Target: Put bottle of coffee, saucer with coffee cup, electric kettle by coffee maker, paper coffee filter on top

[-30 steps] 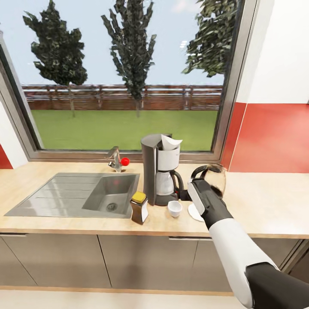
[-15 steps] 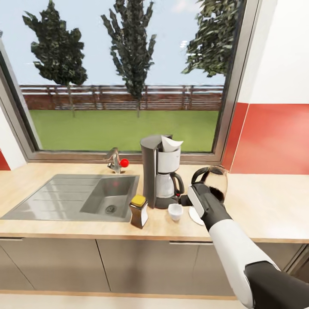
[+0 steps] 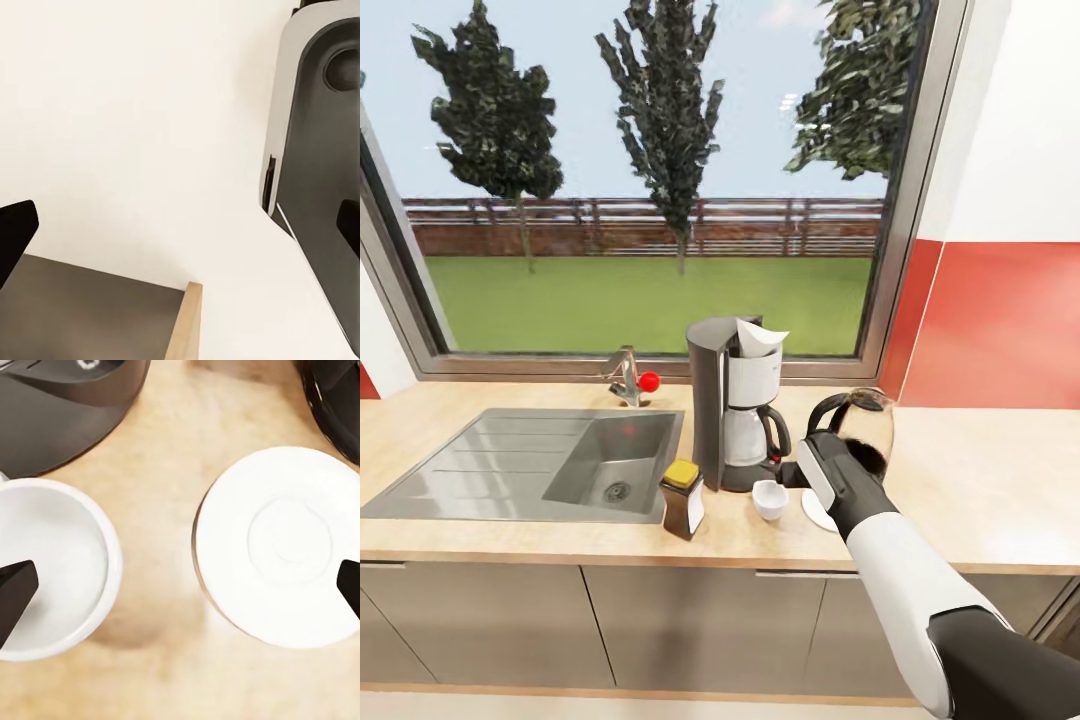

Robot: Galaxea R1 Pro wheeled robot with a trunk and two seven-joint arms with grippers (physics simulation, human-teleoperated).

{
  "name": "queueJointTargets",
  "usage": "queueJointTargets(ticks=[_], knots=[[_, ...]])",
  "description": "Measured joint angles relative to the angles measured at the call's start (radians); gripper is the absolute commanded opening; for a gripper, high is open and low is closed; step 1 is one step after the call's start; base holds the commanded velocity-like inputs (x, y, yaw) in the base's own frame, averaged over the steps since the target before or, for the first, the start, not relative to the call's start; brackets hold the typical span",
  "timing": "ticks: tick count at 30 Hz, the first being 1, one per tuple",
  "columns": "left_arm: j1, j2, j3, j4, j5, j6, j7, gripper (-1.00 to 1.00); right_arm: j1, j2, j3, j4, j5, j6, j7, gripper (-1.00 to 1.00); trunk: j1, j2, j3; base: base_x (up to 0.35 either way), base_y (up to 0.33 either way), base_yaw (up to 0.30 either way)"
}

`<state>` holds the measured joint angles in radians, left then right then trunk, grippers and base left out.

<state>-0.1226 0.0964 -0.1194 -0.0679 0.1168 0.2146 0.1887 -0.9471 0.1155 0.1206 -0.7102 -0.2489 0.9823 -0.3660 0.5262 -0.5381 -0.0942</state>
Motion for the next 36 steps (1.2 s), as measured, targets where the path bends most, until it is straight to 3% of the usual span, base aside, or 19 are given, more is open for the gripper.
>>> queueJointTargets(ticks=[17, 24, 36], knots=[[0.002, 0.002, 0.0, 0.0, 0.0, 0.0, 0.001, 1.0, 0.0, 0.0, 0.001, 0.004, 0.002, 0.0, 0.0, 1.0, 0.0, 0.0, 0.0, 0.062, 0.052, 0.0], [0.002, 0.001, 0.0, 0.0, 0.0, 0.0, 0.001, 1.0, 0.002, -0.001, -0.001, 0.061, 0.0, 0.0, 0.0, 1.0, 0.0, 0.0, 0.0, 0.0, 0.0, 0.0], [0.003, 0.002, 0.0, 0.0, 0.001, 0.0, 0.001, 1.0, 0.002, -0.001, 0.0, 0.07, 0.002, 0.0, 0.0, 1.0, 0.0, 0.0, 0.0, 0.0, 0.0, 0.0]])
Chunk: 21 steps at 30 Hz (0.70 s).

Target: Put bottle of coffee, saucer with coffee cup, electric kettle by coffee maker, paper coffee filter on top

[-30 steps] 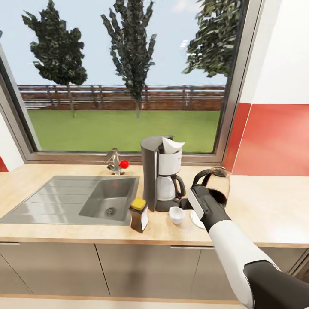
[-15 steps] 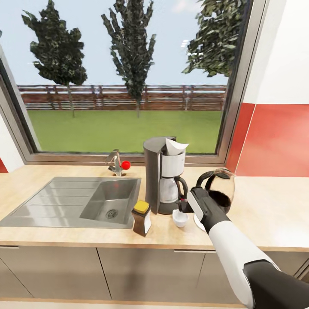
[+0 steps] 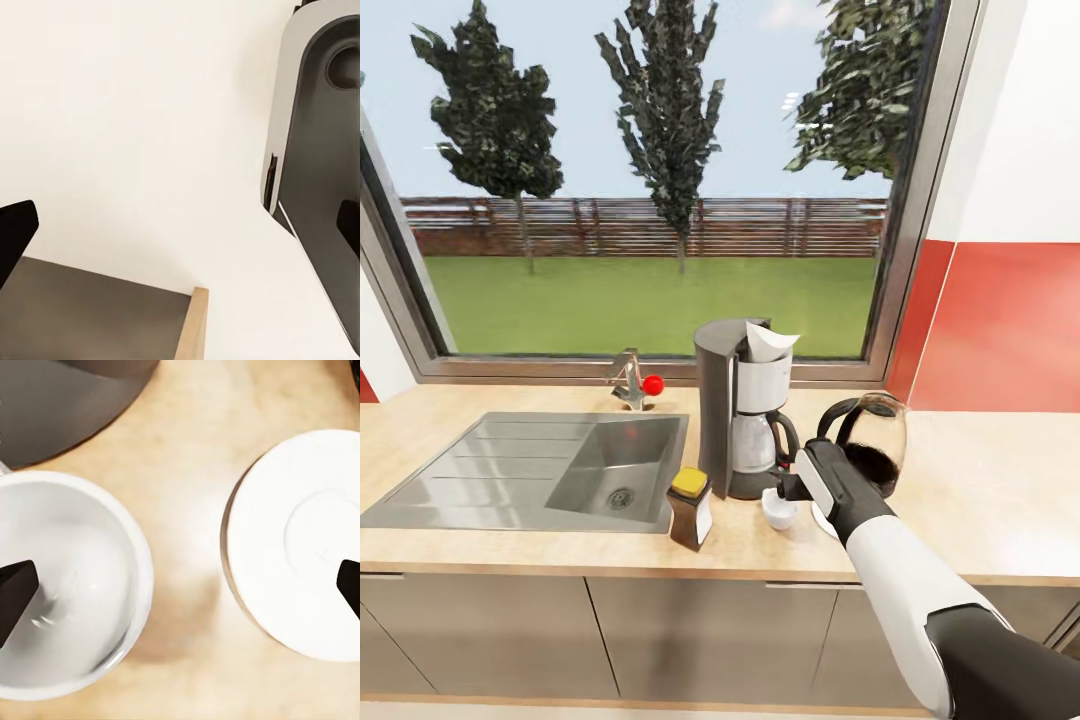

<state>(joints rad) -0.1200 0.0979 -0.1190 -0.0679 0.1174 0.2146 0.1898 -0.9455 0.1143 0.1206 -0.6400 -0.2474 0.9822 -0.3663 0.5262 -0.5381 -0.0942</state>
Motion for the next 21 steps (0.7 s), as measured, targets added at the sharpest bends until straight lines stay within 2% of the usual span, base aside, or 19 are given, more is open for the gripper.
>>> queueJointTargets(ticks=[21], knots=[[0.0, 0.003, 0.0, 0.0, 0.001, 0.0, 0.0, 1.0, 0.003, 0.001, 0.001, 0.036, -0.002, -0.006, 0.002, 1.0, 0.0, 0.0, 0.0, 0.0, 0.0, 0.0]])
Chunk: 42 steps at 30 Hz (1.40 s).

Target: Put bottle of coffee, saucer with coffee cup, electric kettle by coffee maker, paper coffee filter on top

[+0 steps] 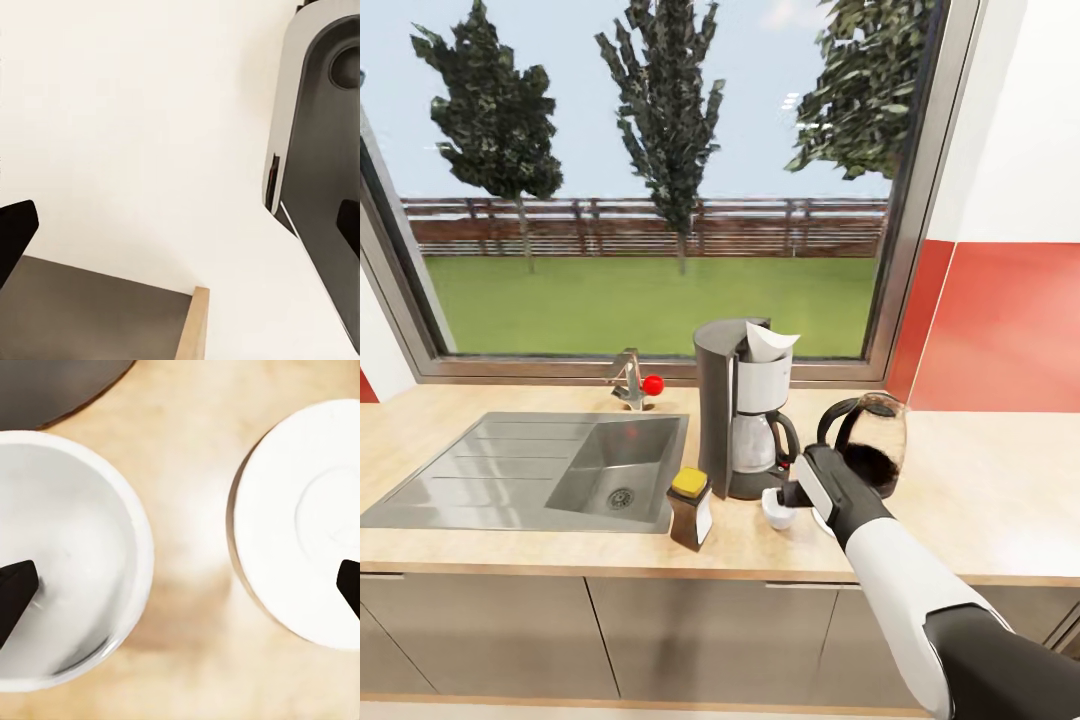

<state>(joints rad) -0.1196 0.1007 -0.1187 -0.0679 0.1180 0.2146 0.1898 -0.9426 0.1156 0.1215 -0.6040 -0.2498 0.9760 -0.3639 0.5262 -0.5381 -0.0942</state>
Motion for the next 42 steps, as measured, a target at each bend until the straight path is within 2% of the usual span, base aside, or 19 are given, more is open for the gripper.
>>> queueJointTargets(ticks=[10, 24, 42], knots=[[0.0, 0.005, 0.0, 0.0, 0.0, -0.001, -0.003, 1.0, 0.0, 0.0, 0.0, 0.037, 0.0, -0.033, 0.0, 1.0, 0.0, 0.0, 0.0, 0.0, 0.048, 0.0], [0.0, -0.001, 0.0, 0.0, 0.0, -0.003, -0.003, 1.0, 0.0, 0.0, -0.001, 0.064, 0.0, -0.059, 0.0, 1.0, 0.0, 0.0, 0.0, 0.0, 0.014, 0.0], [0.0, 0.0, 0.0, 0.0, 0.0, -0.003, -0.004, 1.0, 0.001, 0.002, -0.001, 0.086, -0.002, -0.076, 0.001, 1.0, 0.0, 0.0, 0.0, 0.0, 0.0, 0.0]])
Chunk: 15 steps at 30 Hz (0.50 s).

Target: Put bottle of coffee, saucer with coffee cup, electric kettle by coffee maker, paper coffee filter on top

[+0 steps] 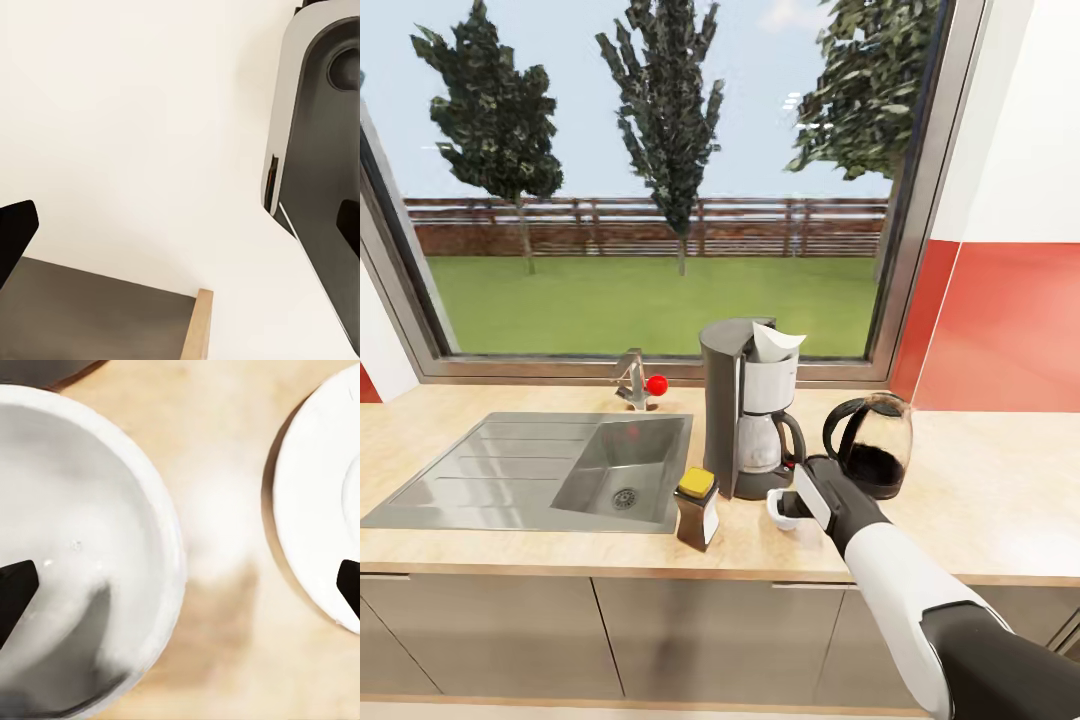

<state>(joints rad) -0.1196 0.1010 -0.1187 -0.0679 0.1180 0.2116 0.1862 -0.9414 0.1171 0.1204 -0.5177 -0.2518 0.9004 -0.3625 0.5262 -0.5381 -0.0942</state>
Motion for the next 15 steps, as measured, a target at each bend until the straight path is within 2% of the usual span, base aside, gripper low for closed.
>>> queueJointTargets(ticks=[4, 12, 13, 15], knots=[[0.0, 0.0, 0.0, 0.0, 0.0, 0.0, 0.0, 1.0, 0.0, 0.0, -0.001, 0.027, 0.0, -0.036, 0.0, 1.0, 0.0, 0.0, 0.0, 0.0, 0.0, 0.0], [0.0, 0.0, 0.0, 0.0, 0.0, 0.0, 0.0, 1.0, 0.0, 0.0, -0.001, 0.032, 0.0, -0.044, 0.0, 1.0, 0.0, 0.0, 0.0, 0.0, 0.0, 0.0], [0.0, 0.0, 0.0, 0.0, 0.0, 0.0, 0.0, 1.0, 0.0, 0.0, -0.001, 0.032, 0.0, -0.044, 0.0, -1.0, 0.0, 0.0, 0.0, 0.0, 0.0, 0.0], [0.0, 0.0, 0.0, 0.0, 0.0, 0.0, 0.0, 1.0, 0.0, 0.0, -0.001, 0.032, 0.0, -0.045, 0.0, -1.0, 0.0, 0.0, 0.0, 0.0, 0.0, 0.0]])
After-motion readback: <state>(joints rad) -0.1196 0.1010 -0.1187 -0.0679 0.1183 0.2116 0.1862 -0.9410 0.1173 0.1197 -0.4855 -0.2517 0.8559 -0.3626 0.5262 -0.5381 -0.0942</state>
